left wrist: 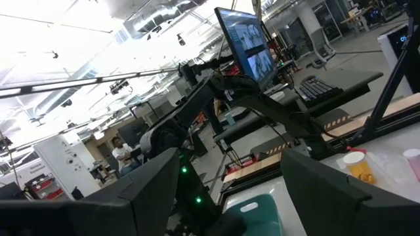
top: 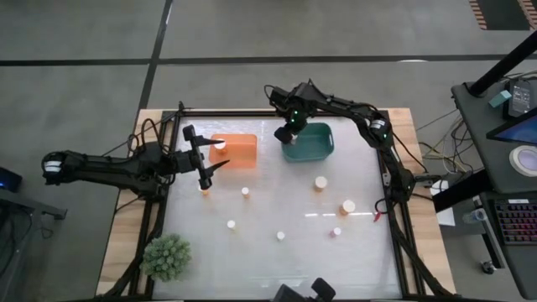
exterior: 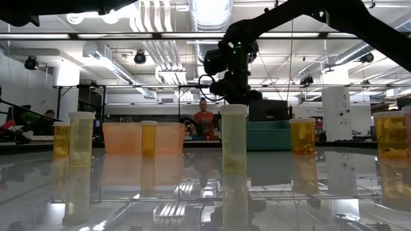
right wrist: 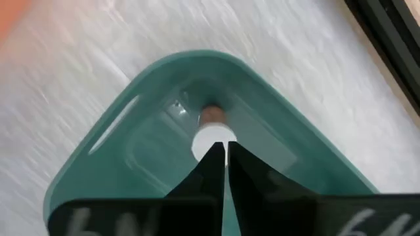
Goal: Pick and place medicine bottles into bin by pill shape (circle, oval)
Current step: Put the top pink pill bottle into the green bin
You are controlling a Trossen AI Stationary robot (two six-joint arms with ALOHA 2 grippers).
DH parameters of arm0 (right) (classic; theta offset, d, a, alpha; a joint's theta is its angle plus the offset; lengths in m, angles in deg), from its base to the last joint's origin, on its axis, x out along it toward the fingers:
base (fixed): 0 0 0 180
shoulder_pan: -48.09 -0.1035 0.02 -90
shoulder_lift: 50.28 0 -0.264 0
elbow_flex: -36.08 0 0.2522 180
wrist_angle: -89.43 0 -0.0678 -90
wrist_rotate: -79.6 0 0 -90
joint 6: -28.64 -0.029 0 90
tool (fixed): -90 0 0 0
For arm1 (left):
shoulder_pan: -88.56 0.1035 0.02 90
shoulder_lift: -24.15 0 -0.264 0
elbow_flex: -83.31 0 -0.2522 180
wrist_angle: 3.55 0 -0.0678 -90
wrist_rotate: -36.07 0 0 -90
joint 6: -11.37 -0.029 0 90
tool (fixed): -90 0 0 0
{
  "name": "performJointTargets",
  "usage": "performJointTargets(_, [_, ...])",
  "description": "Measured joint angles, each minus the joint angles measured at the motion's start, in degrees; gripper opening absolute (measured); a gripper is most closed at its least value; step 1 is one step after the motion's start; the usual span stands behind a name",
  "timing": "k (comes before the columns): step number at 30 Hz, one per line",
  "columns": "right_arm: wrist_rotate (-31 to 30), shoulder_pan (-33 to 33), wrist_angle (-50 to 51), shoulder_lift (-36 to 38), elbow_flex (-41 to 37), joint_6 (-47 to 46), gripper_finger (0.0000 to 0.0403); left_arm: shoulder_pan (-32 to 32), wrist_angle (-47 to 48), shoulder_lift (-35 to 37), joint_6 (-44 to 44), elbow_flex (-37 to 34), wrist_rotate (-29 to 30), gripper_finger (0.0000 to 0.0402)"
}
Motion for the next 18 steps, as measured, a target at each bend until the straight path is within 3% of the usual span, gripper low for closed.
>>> performJointTargets(18, [-0.1,-0.4,-1.9,-0.7,-2.4,-0.2,0.0009,0.0,0.0,0.0,-0.1,0.0,0.0,0.0251])
